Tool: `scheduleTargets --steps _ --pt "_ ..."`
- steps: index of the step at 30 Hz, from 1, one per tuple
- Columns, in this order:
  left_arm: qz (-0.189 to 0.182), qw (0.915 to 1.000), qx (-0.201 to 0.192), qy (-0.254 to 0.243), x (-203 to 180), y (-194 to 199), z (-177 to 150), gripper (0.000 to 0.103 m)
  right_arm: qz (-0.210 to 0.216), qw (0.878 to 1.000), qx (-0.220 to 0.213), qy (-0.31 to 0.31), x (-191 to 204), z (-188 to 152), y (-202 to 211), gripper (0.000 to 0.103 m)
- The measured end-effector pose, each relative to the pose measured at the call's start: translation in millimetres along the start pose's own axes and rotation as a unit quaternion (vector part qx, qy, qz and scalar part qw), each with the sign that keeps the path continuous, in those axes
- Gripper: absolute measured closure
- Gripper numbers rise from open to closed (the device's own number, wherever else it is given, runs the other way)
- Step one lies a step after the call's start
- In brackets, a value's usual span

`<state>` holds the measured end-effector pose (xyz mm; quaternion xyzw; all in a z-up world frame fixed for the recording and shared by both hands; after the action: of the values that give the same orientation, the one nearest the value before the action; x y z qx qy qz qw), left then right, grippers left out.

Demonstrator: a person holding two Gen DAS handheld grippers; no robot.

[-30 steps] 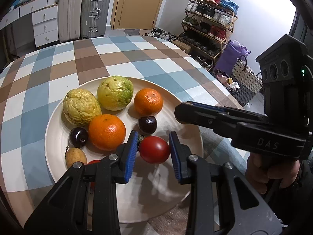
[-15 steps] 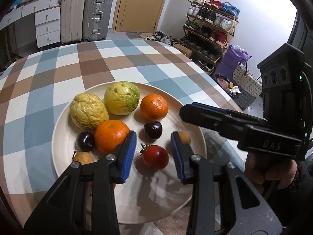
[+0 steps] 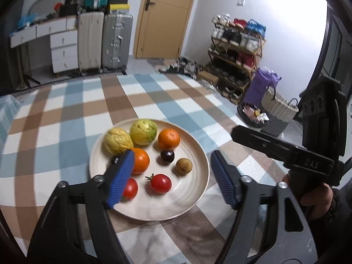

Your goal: Organize fruits

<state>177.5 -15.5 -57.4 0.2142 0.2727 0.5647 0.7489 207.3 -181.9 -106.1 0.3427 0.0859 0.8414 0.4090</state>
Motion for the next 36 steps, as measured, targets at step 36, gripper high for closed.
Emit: scheduleTargets --steps 36 --pt "0.147 0.9753 -0.157 0.051 23 144 -44 0.001 -0.058 0.962 -0.190 0.189 118 -54 114 0.000"
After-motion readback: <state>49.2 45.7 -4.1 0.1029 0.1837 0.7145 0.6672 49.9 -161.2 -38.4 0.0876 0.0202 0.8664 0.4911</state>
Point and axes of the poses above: each gripper's, at about its wrist camera, not at the fingertips, and y roughly against the way its jaws point, x to its left, z to its top, the point moved 2 cm from there along -y, roughly the way its jaws point, and after that the axes turned 5 degrees about z, right-handed, at the moved point
